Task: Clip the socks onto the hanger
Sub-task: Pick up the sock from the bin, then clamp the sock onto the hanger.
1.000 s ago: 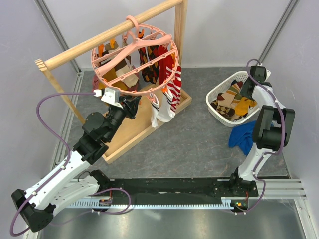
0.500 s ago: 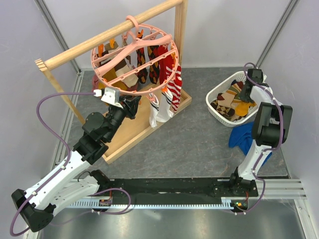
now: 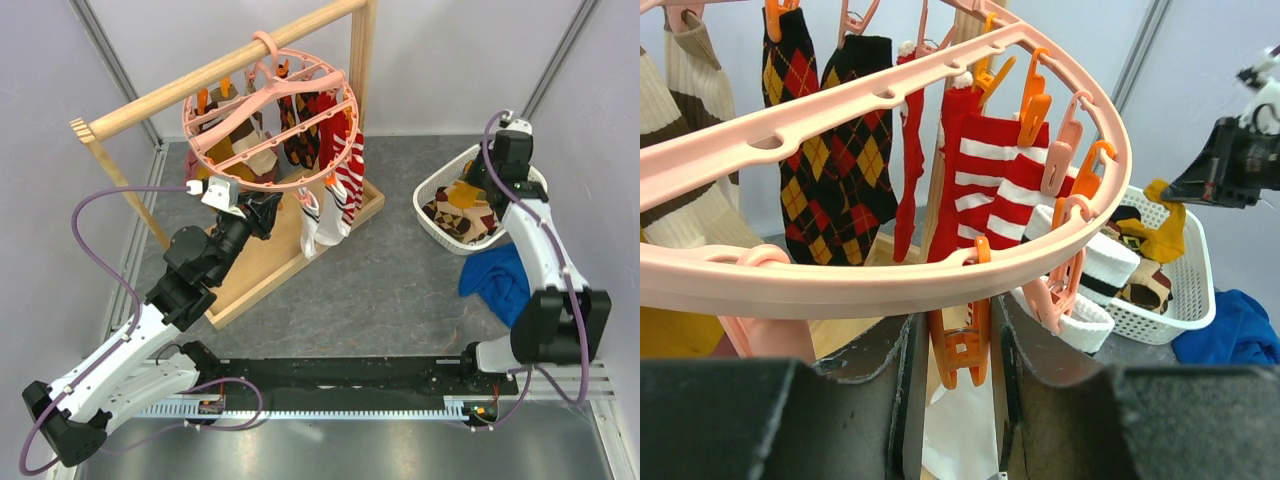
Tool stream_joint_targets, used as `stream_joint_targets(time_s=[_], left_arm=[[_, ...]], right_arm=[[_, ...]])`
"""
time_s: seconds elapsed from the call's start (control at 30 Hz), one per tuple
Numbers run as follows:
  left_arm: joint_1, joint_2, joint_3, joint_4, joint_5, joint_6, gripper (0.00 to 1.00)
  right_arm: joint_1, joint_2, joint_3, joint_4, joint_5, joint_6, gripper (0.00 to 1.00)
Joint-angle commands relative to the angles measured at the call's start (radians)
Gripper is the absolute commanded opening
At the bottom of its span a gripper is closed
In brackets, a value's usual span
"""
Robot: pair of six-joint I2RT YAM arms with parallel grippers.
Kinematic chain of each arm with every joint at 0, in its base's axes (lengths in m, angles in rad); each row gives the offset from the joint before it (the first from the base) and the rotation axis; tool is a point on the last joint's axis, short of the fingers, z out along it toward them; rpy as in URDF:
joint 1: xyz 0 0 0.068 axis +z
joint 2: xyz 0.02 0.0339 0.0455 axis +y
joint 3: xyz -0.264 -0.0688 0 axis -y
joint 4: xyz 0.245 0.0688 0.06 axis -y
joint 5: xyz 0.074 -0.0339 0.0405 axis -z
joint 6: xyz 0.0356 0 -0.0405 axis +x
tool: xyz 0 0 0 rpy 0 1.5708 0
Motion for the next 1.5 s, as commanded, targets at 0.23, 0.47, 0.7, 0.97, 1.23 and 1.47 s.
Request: stream_joint_targets(time_s=[0.23, 0.47, 0.7, 0.97, 1.23, 1.47], left_arm=[[0.008, -0.024, 0.004, -0.038, 0.03, -0.006, 0.02], [0.01, -0.035, 0.006, -0.04, 0.073, -0.048, 0.02], [0.01, -0.04, 0.009, -0.044, 0.096, -0.078, 0.02], [0.011, -0.043, 0.009, -0.044, 0.1, -0.078, 0.02], [0.011, -0.044, 0.007, -0.041, 0.125, -0.097, 0.02], [0.011, -0.037, 0.007, -0.041, 0.14, -0.103, 0.02]], right_arm=[[0.379, -0.456, -0.321, 0.294, -0.248, -0.065, 0.0], [0.741, -0.538, -0.411, 0.428, -0.209, -0.1, 0.0], [1.152, -0.428, -0.364, 0.521, -0.009, -0.238, 0.0], [1.272, -0.285, -0.319, 0.684, 0.02, -0.288, 0.0], [1.289, -0.205, -0.361, 0.834, 0.159, -0.392, 0.0], [1.289, -0.164, -0.329, 0.845, 0.221, -0.496, 0.0]])
